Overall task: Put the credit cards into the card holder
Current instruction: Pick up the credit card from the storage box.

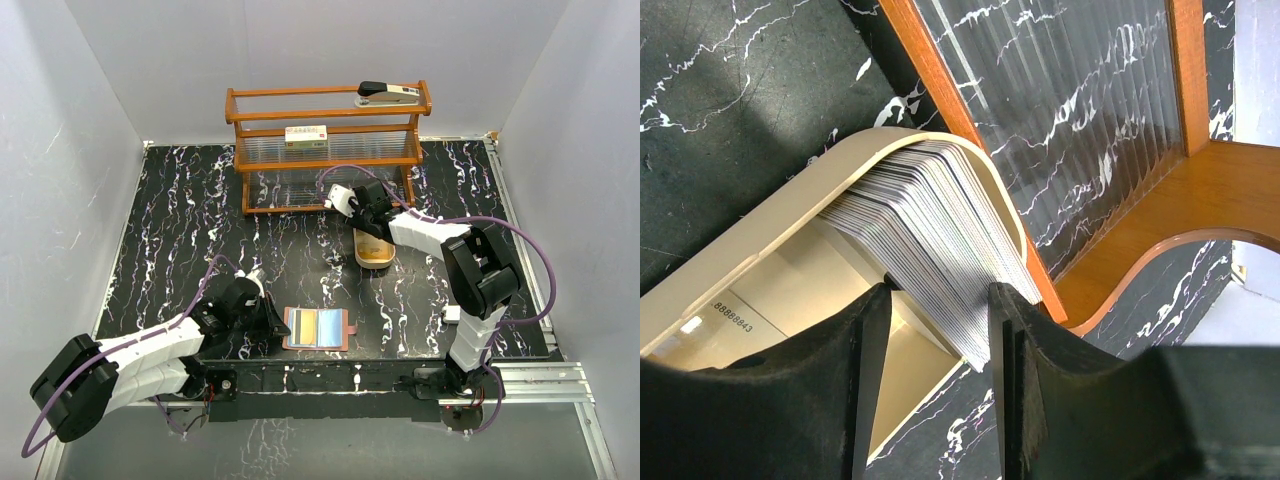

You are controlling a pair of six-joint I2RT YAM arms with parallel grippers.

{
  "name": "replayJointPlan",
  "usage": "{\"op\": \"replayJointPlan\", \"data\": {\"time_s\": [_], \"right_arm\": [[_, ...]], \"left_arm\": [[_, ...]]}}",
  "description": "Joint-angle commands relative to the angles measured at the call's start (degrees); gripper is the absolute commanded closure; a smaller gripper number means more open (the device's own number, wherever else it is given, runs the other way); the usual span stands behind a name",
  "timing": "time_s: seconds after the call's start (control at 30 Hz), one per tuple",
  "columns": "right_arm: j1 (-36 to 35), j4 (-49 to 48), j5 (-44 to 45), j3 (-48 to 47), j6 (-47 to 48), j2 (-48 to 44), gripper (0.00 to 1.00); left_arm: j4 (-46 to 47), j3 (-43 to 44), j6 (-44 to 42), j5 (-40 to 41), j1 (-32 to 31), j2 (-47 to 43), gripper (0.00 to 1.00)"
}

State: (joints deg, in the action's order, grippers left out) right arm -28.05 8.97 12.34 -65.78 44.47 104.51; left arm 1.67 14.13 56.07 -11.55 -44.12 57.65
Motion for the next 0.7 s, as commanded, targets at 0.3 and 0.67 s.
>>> {"op": "replayJointPlan", "data": {"time_s": [0.3,0.67], "right_arm": [[0.91,-4.93,2.80,-2.68,0.18,-4.12,0.61],[0.98,-4.03,2.71,-3.13,0.09,-4.13,0.64]], "left_arm": [[-1.33,0.54,-0.79,0.38,-0.37,0.21,1.00],[-1.67,0.46,-0.83,0.57,-0.34,-0.70,1.00]]}}
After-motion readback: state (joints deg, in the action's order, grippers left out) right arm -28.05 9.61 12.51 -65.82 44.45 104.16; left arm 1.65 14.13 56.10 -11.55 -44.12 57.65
